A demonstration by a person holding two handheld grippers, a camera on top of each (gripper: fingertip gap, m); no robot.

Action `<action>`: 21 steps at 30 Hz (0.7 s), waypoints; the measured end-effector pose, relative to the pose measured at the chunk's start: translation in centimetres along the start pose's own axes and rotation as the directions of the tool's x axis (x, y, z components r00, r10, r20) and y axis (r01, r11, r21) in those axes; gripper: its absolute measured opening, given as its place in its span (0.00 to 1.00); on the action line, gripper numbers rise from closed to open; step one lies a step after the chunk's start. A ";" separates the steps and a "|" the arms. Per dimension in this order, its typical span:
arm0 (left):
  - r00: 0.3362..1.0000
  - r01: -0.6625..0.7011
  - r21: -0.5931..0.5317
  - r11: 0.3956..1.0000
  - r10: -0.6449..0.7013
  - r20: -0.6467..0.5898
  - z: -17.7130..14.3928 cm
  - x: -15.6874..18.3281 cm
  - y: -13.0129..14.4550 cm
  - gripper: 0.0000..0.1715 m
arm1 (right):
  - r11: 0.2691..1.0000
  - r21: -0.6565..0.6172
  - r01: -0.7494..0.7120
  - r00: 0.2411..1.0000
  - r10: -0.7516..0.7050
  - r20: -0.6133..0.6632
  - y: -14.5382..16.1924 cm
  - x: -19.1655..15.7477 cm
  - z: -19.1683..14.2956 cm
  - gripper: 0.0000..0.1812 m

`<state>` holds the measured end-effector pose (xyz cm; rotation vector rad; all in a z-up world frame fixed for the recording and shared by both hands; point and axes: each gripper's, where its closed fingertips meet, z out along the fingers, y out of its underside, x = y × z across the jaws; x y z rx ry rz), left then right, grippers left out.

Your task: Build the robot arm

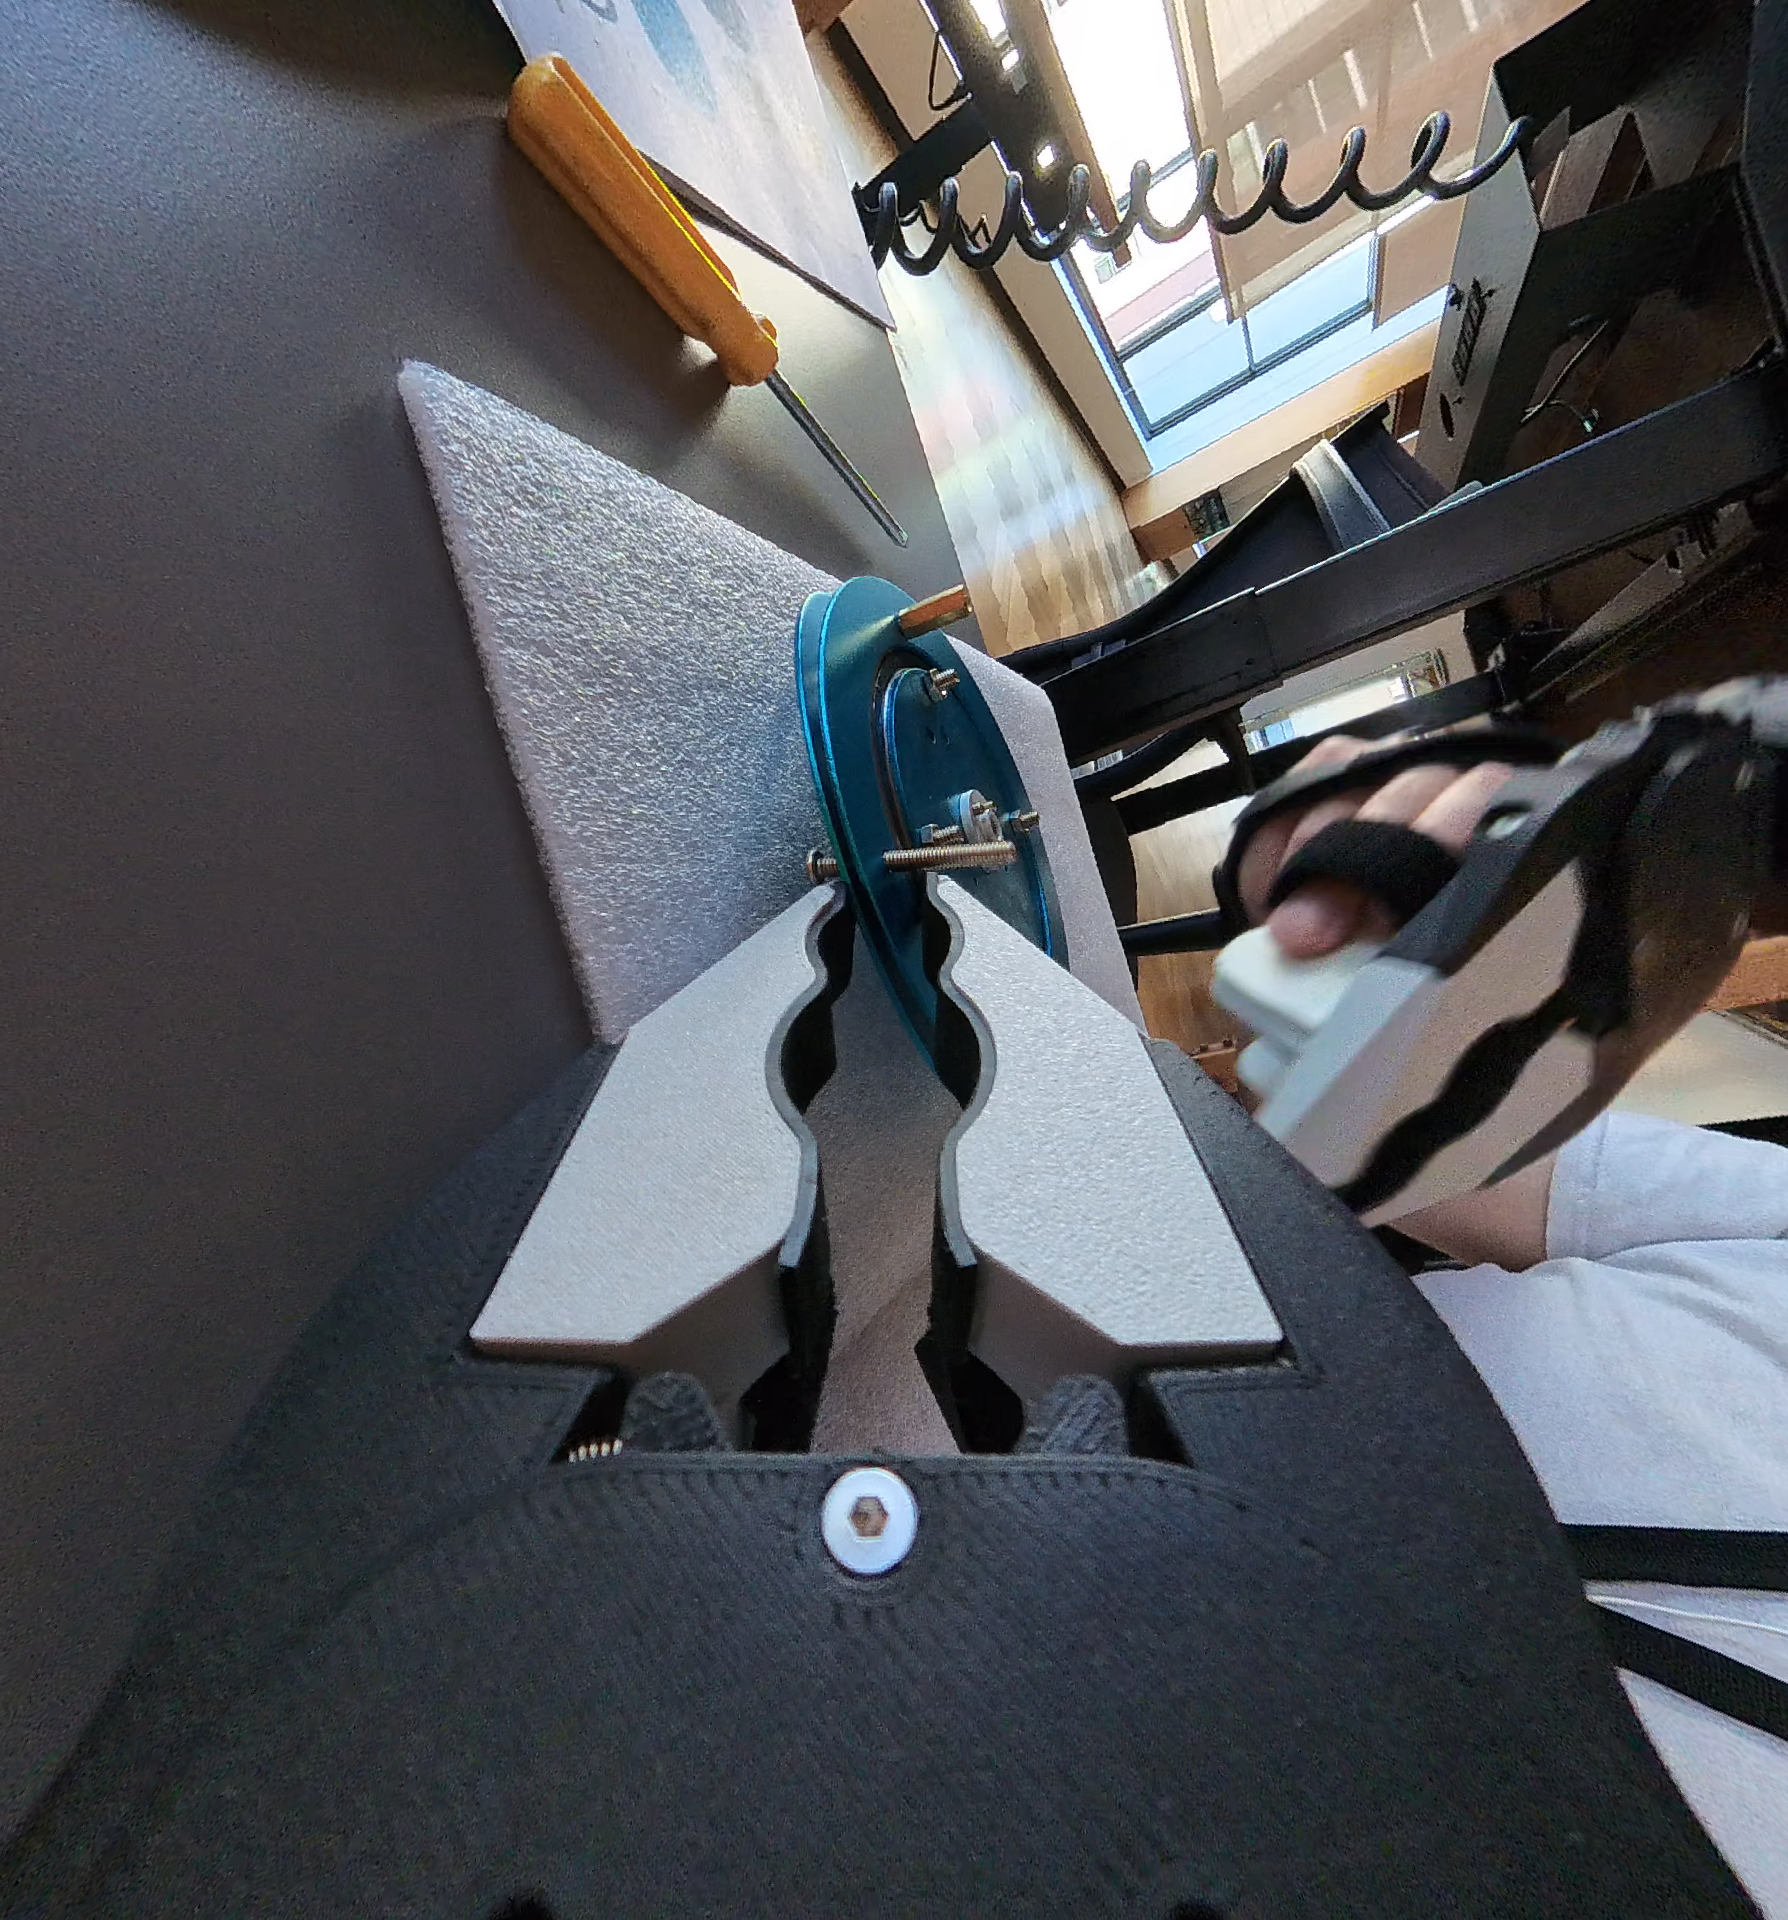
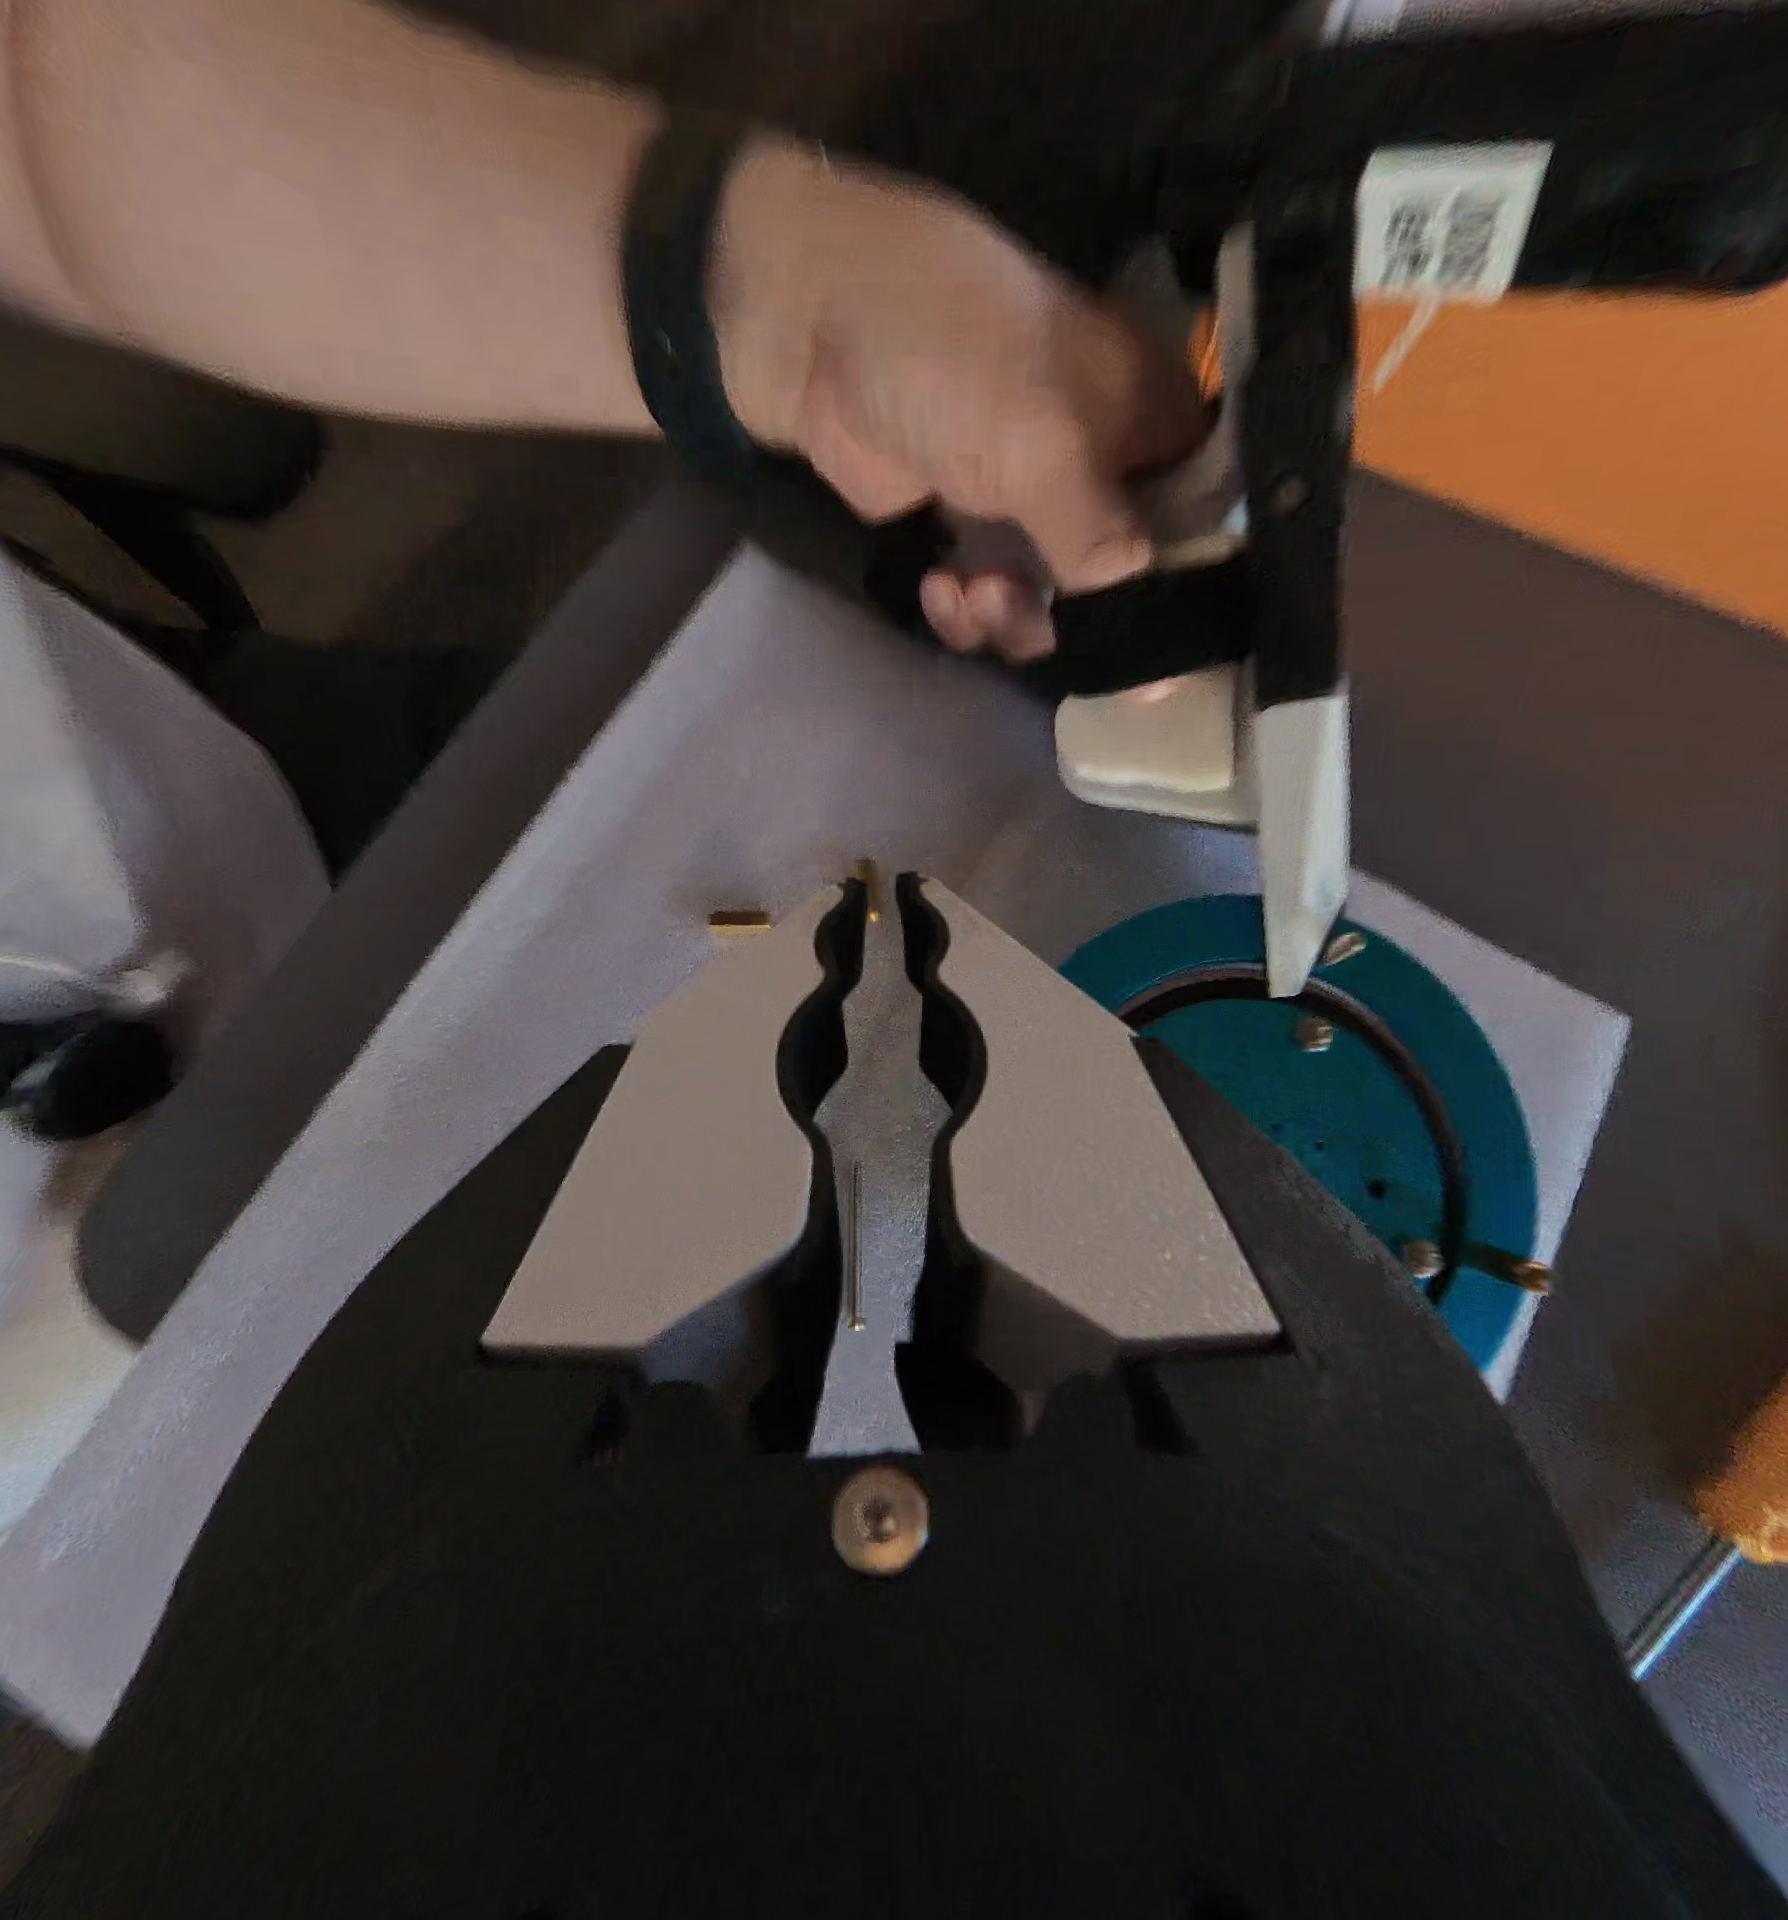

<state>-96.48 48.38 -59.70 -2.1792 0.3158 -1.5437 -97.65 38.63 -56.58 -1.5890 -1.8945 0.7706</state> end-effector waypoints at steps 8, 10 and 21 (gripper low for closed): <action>1.000 -0.003 0.002 1.000 0.003 0.001 0.0 0.0 0.0 0.06 | 0.982 -0.168 -0.083 0.986 0.056 -0.160 2.8 -0.2 4.7 0.08; 1.000 0.001 0.000 1.000 -0.001 -0.003 0.0 0.0 0.0 0.06 | 0.974 -0.158 -0.165 0.980 0.144 -0.135 3.0 -0.1 4.7 0.09; 1.000 0.001 0.002 1.000 -0.001 -0.008 0.0 0.1 0.0 0.06 | 0.960 -0.261 -0.097 0.968 0.031 -0.247 4.1 1.5 -0.8 0.03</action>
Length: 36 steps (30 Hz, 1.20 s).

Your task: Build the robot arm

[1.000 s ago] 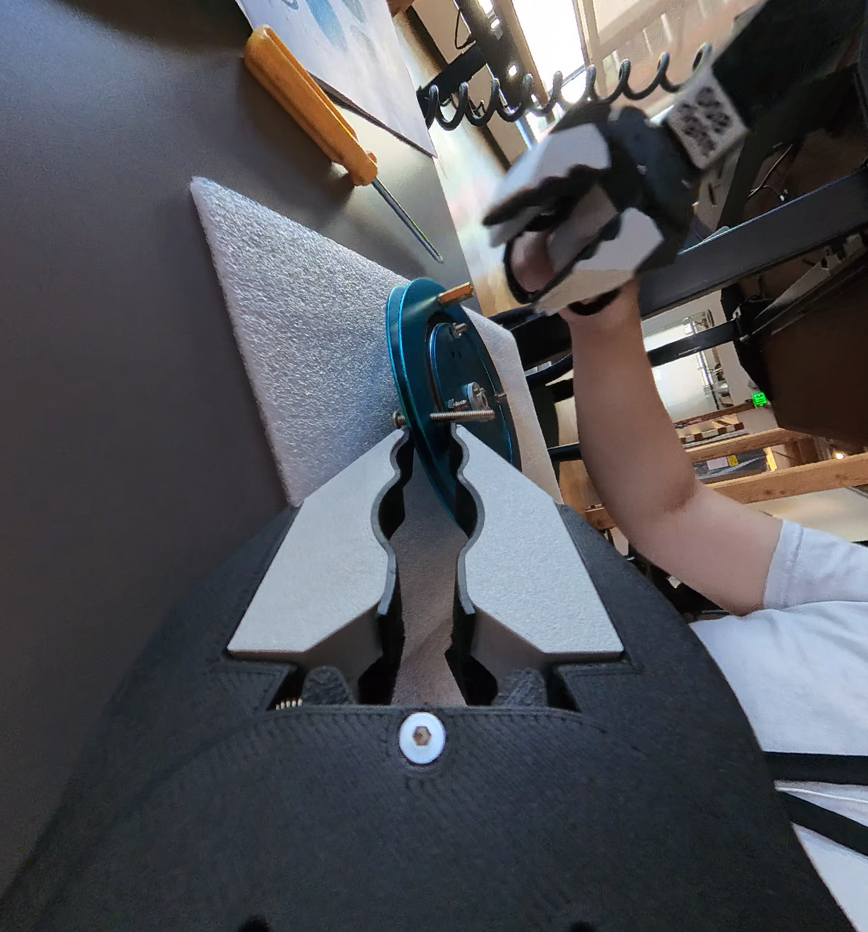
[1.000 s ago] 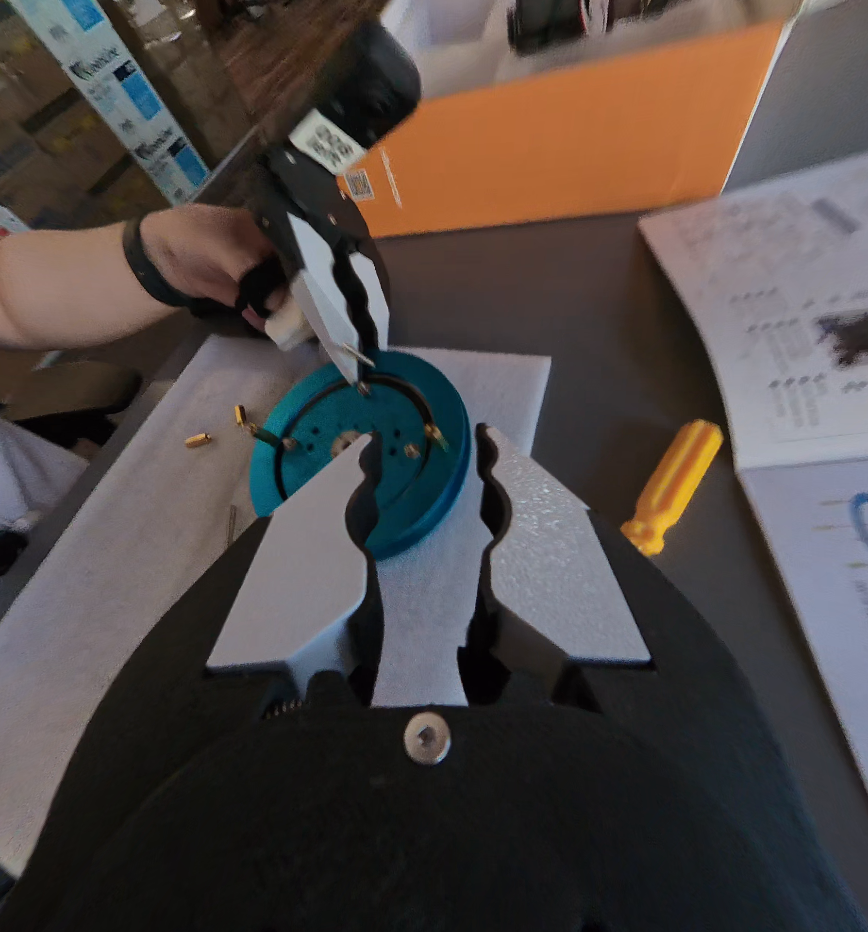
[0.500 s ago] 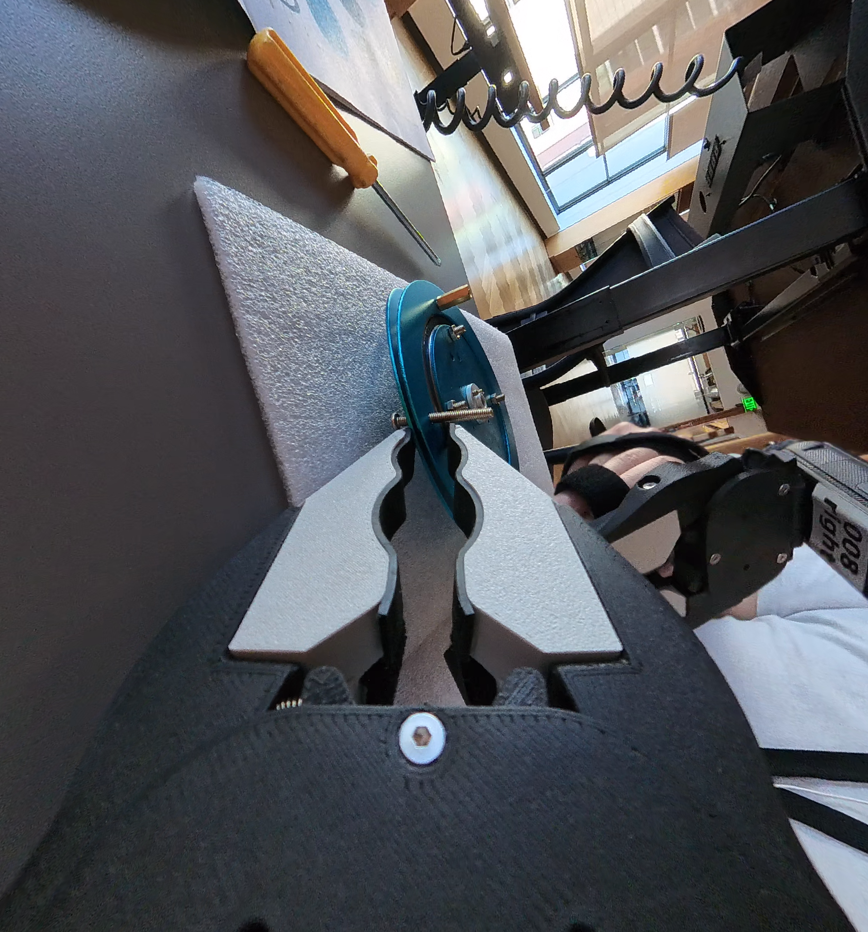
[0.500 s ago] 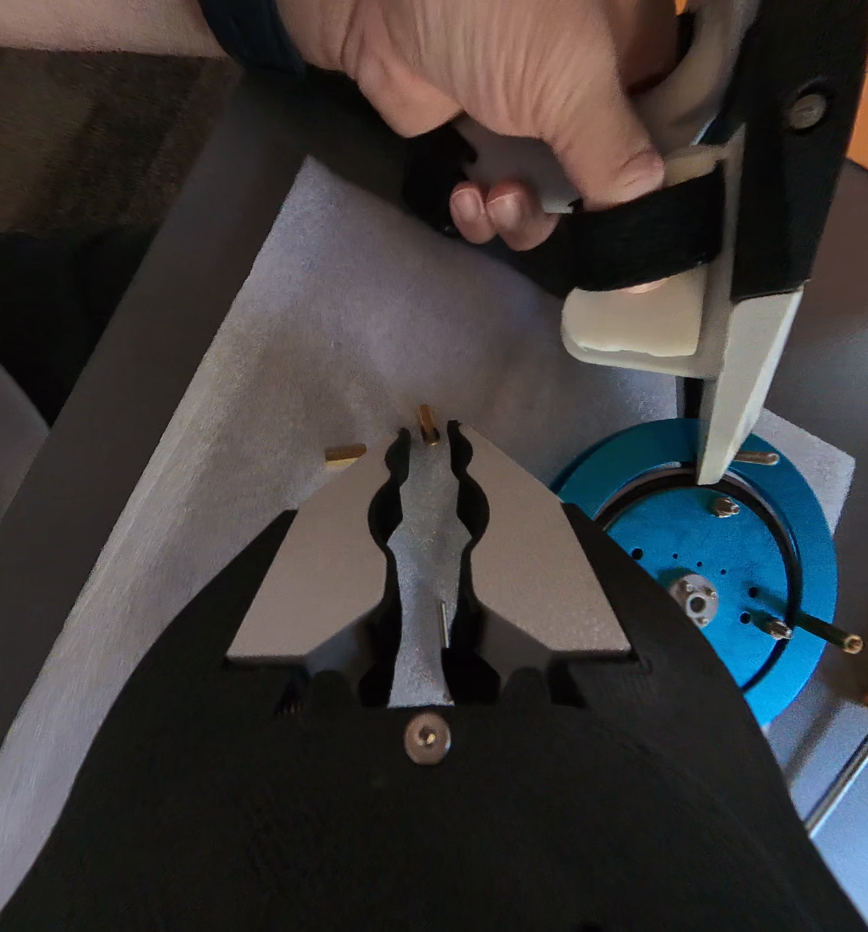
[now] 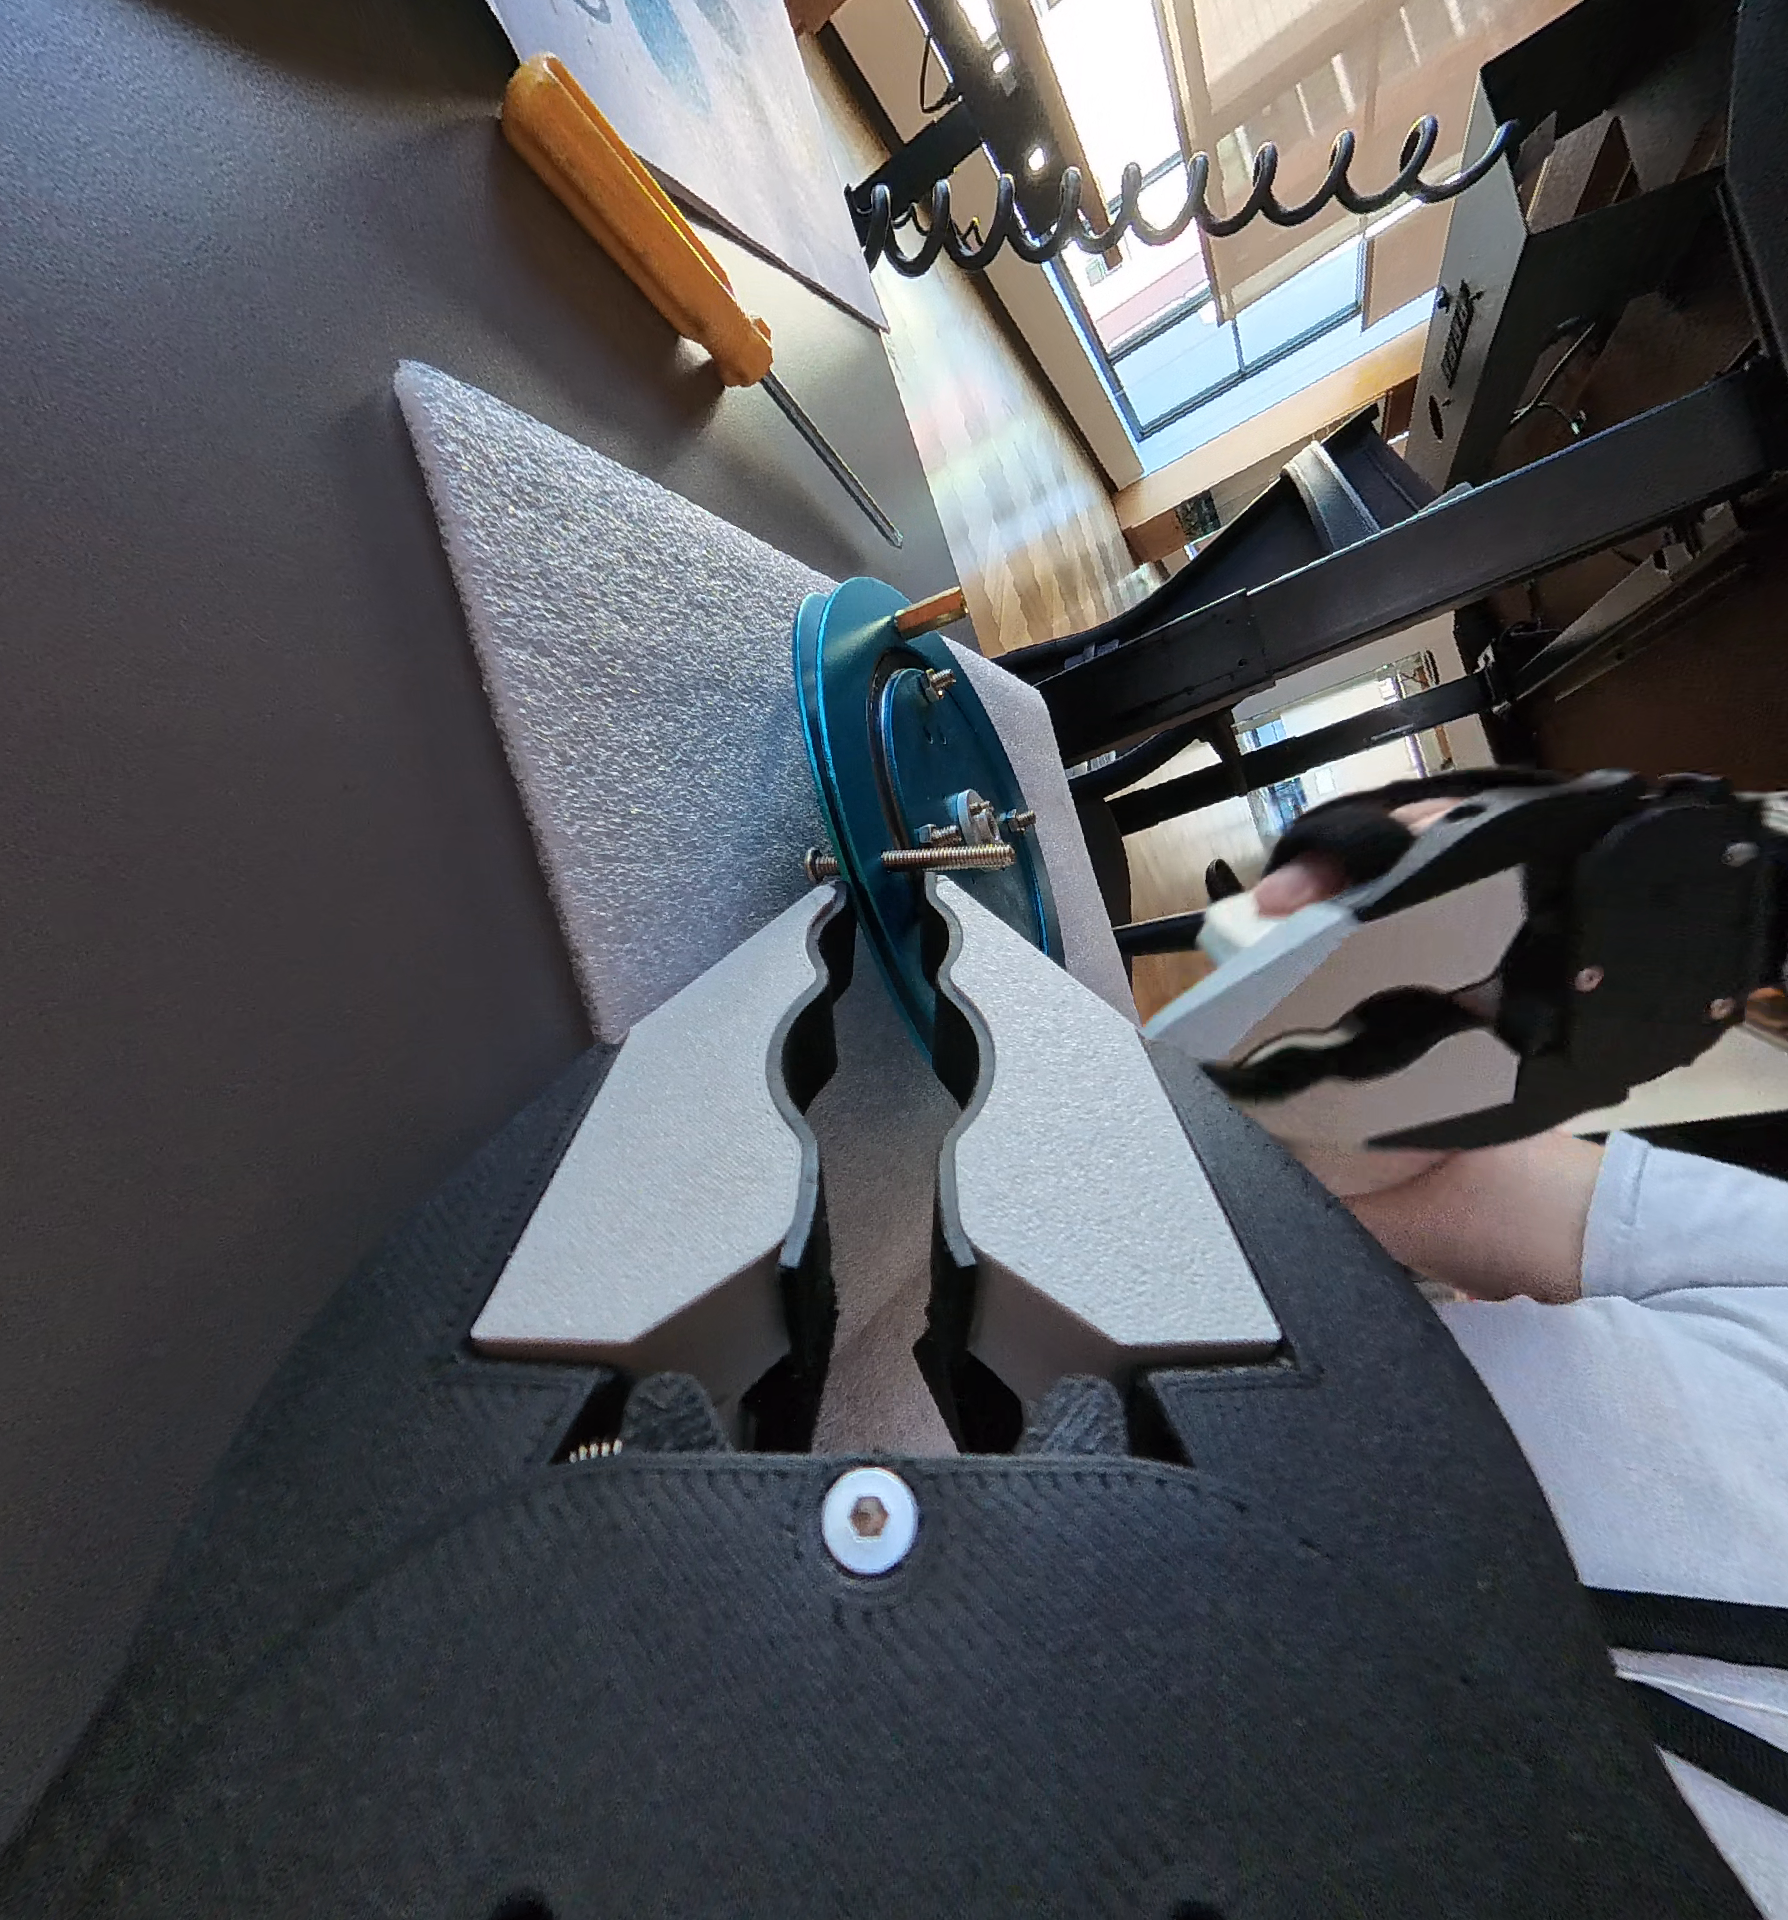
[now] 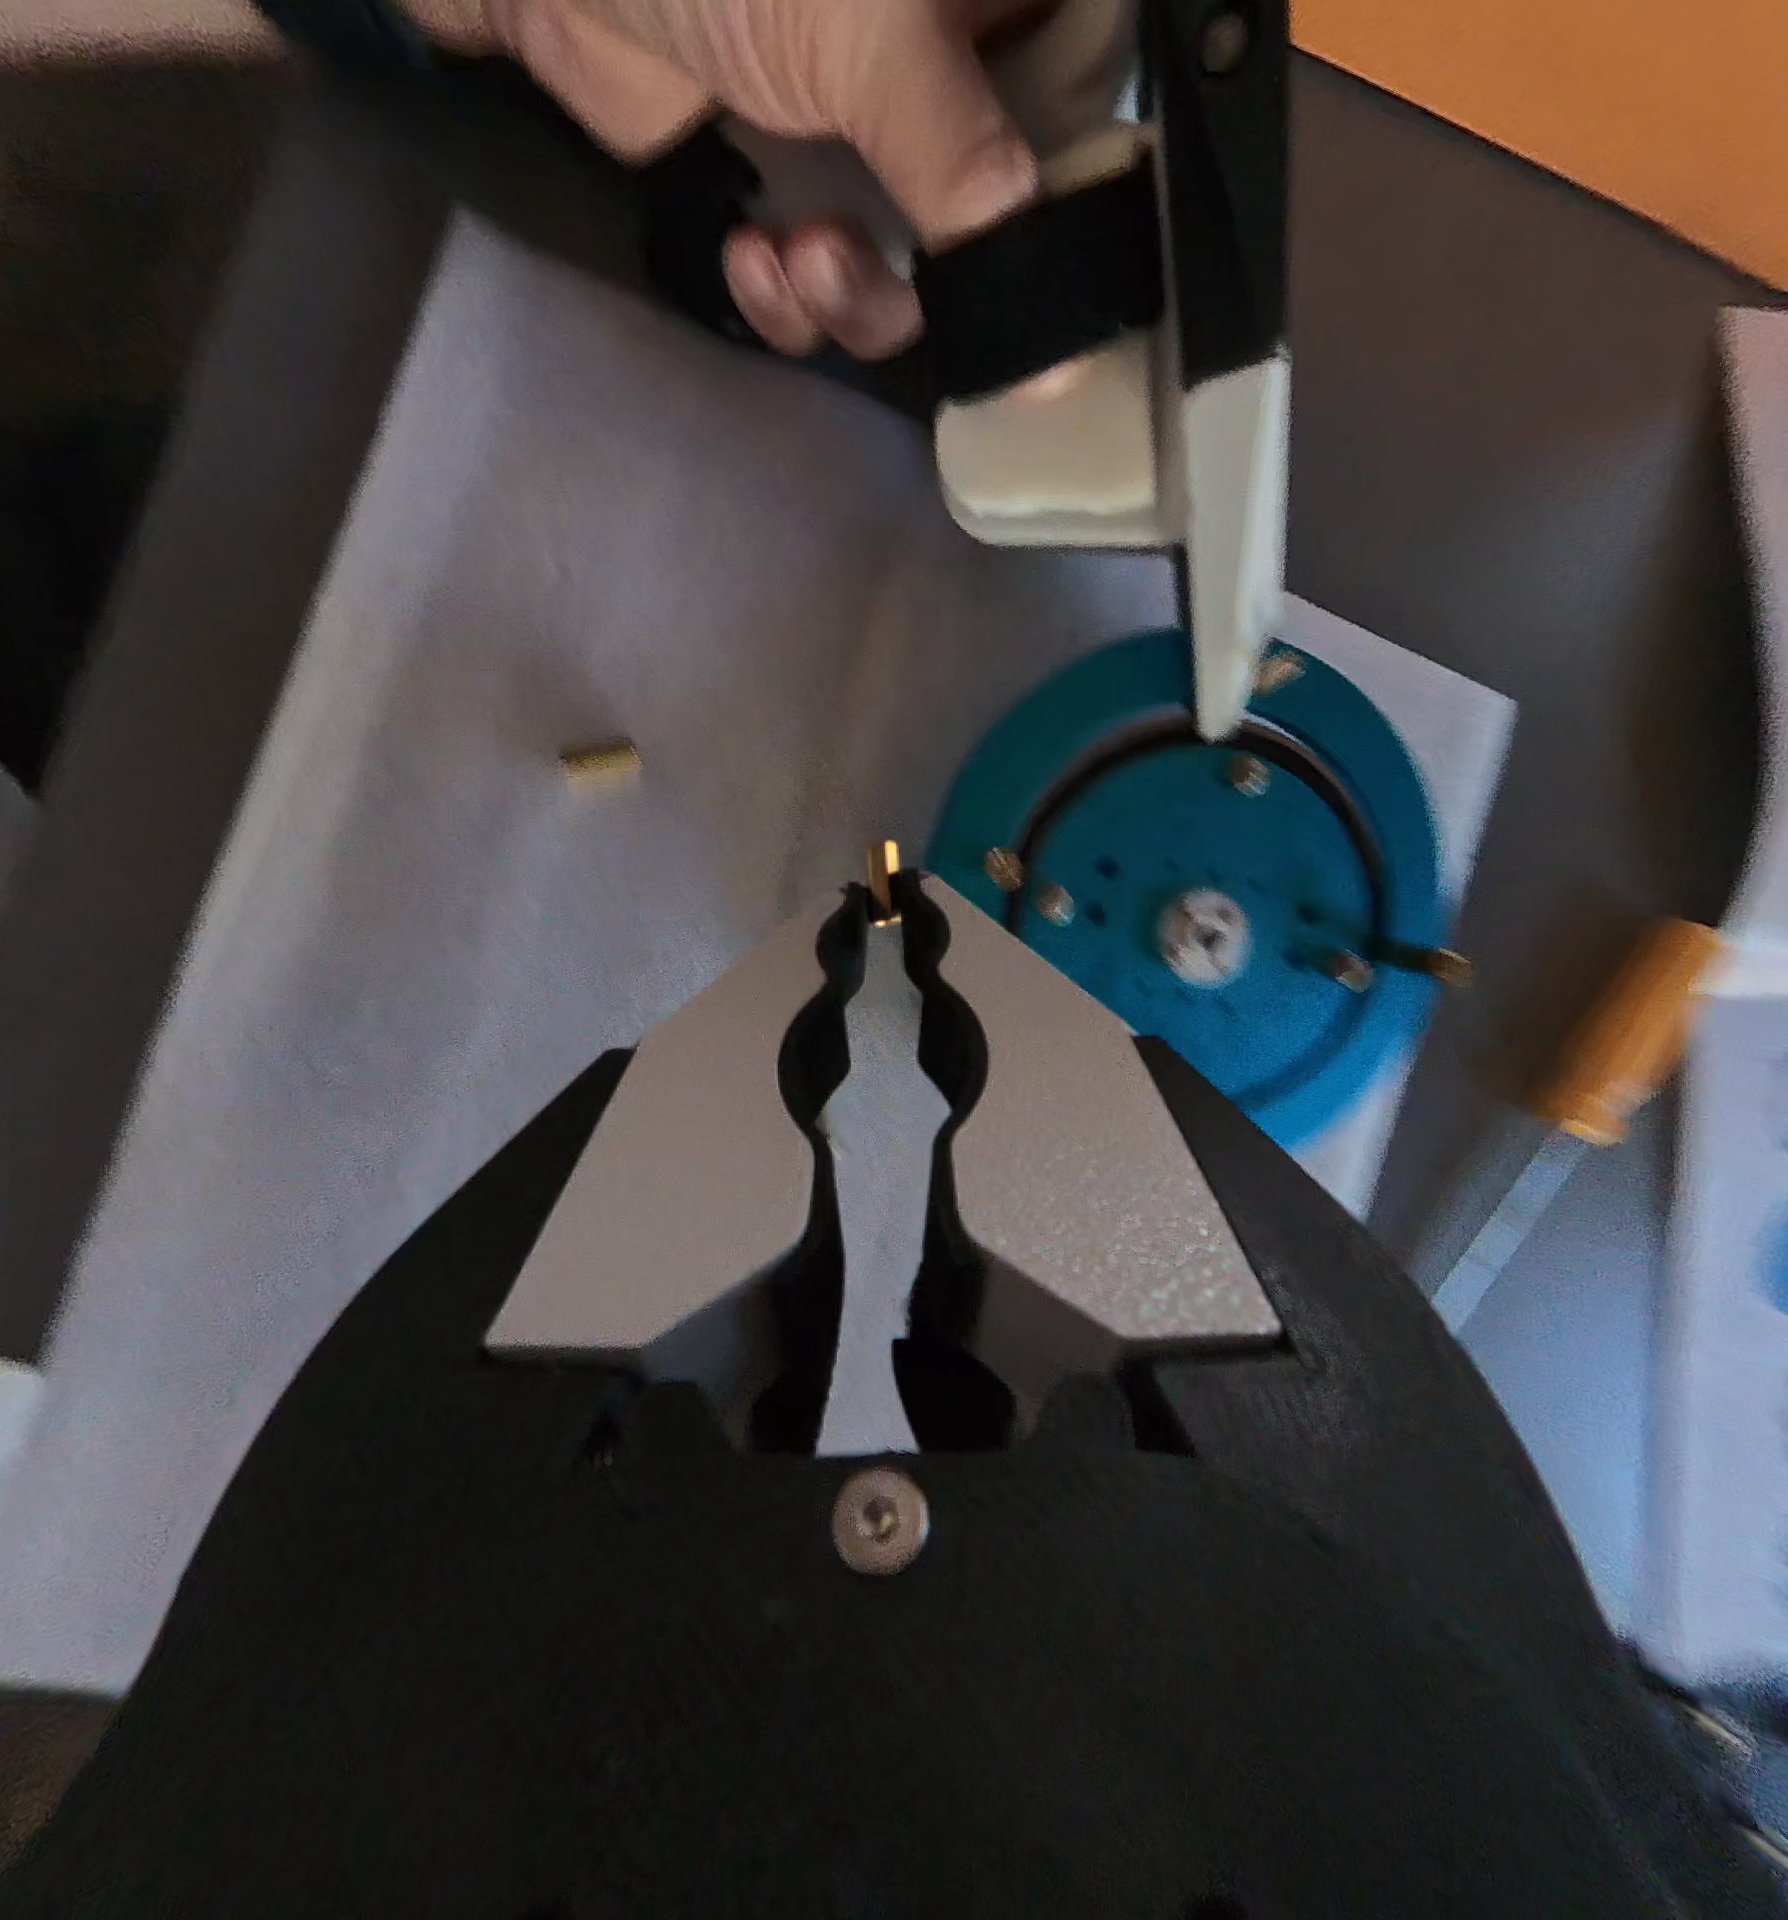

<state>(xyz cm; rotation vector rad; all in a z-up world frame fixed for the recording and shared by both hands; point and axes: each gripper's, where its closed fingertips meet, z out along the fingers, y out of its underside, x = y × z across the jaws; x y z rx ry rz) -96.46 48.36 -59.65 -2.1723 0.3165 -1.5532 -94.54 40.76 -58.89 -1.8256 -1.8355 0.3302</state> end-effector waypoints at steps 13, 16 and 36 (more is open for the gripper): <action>1.000 0.010 0.001 1.000 -0.010 -0.009 0.0 0.0 0.0 0.06 | 0.399 -0.672 0.624 0.664 -0.724 0.186 10.1 6.1 -5.0 0.03; 1.000 0.017 -0.001 1.000 -0.017 -0.012 0.0 0.0 0.0 0.06 | 0.303 -0.693 0.654 0.603 -0.762 0.236 10.9 5.2 -4.1 0.03; 1.000 0.026 -0.003 1.000 -0.026 -0.017 -0.1 0.0 0.0 0.05 | 0.627 -0.498 0.600 0.777 -0.605 0.175 9.9 2.1 -1.9 0.03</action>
